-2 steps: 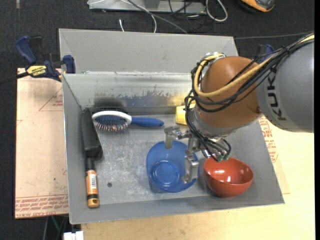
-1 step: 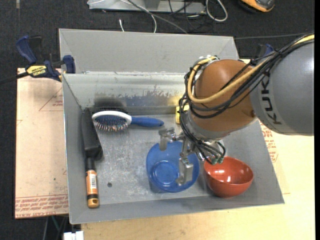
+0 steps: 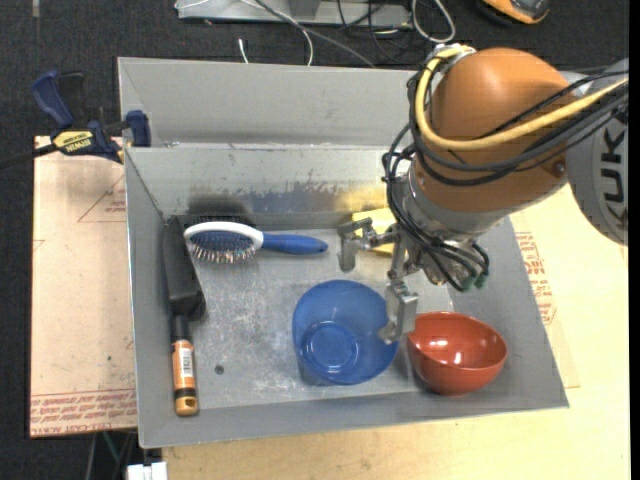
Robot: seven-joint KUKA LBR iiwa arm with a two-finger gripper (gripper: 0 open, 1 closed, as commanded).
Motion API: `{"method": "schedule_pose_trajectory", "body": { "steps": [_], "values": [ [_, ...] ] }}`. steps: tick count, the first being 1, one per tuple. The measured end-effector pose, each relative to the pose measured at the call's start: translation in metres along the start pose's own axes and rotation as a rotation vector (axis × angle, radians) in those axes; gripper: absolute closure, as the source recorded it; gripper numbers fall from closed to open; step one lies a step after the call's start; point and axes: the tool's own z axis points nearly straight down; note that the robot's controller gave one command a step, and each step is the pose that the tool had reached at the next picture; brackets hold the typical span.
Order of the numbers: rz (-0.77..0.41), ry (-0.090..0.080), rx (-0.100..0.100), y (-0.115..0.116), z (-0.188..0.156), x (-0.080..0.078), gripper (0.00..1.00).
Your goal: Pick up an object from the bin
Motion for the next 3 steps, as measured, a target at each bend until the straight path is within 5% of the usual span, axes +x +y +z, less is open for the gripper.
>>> {"method": "schedule_pose_trajectory", "body": {
  "steps": [1,2,3],
  "values": [
    [-0.003,-0.021,0.003,0.001,-0.008,-0.002,0.0],
    [-0.033,-0.012,0.002,-0.017,-0.062,-0.017,0.0],
    [0.112,-0.015,0.0,0.006,0.006,-0.03,0.0]
  ]
}}
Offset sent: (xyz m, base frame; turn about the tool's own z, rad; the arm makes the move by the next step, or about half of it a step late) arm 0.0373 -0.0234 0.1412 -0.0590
